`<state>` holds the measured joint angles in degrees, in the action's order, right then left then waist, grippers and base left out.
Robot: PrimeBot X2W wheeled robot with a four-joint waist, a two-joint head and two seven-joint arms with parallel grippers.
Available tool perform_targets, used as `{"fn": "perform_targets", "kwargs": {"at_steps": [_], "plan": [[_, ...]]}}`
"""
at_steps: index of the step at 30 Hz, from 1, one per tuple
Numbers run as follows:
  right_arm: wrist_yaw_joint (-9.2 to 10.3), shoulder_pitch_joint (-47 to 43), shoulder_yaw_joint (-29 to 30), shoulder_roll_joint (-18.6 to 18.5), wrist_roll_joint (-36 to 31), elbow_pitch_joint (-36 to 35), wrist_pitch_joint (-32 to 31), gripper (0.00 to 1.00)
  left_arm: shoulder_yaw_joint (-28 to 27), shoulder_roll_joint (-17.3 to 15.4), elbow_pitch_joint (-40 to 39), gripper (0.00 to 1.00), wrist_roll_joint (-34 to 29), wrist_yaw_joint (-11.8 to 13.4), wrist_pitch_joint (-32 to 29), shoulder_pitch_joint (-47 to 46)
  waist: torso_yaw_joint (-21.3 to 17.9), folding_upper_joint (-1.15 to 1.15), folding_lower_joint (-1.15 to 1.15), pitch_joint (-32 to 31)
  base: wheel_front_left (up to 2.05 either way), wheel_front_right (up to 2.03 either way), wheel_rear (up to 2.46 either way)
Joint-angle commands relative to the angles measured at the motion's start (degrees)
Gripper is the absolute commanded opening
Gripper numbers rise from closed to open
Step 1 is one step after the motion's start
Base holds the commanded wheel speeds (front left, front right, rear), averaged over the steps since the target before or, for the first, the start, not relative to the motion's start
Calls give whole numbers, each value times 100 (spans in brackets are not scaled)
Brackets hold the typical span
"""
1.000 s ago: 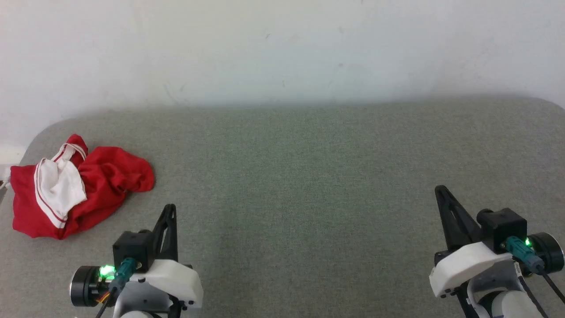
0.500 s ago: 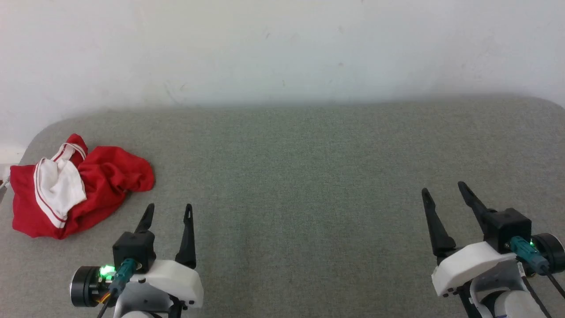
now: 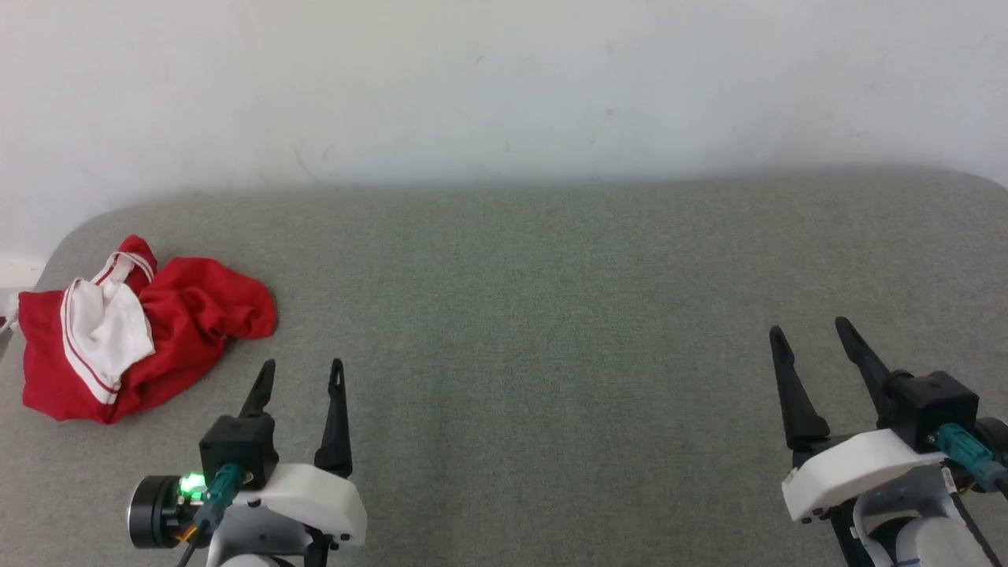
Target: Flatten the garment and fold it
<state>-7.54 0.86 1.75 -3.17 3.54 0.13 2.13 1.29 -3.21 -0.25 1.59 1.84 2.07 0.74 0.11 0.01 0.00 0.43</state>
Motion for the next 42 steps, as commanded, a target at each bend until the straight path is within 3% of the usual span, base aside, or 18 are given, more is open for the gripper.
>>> {"fn": "perform_targets", "kwargs": {"at_steps": [1,20,42], "plan": [[1,-23,48,5,79,-47,56,100,24,6,-14,100,43,62,60,-77,12,-1,0,4,0,0,0],[2,-61,122,10,241,-122,283,100,52,11,-76,100,186,242,288,-159,312,-1,0,101,0,0,0],[3,-109,140,15,260,-229,546,100,54,17,-127,100,394,563,551,-222,1128,-1,0,239,0,0,0]]}}
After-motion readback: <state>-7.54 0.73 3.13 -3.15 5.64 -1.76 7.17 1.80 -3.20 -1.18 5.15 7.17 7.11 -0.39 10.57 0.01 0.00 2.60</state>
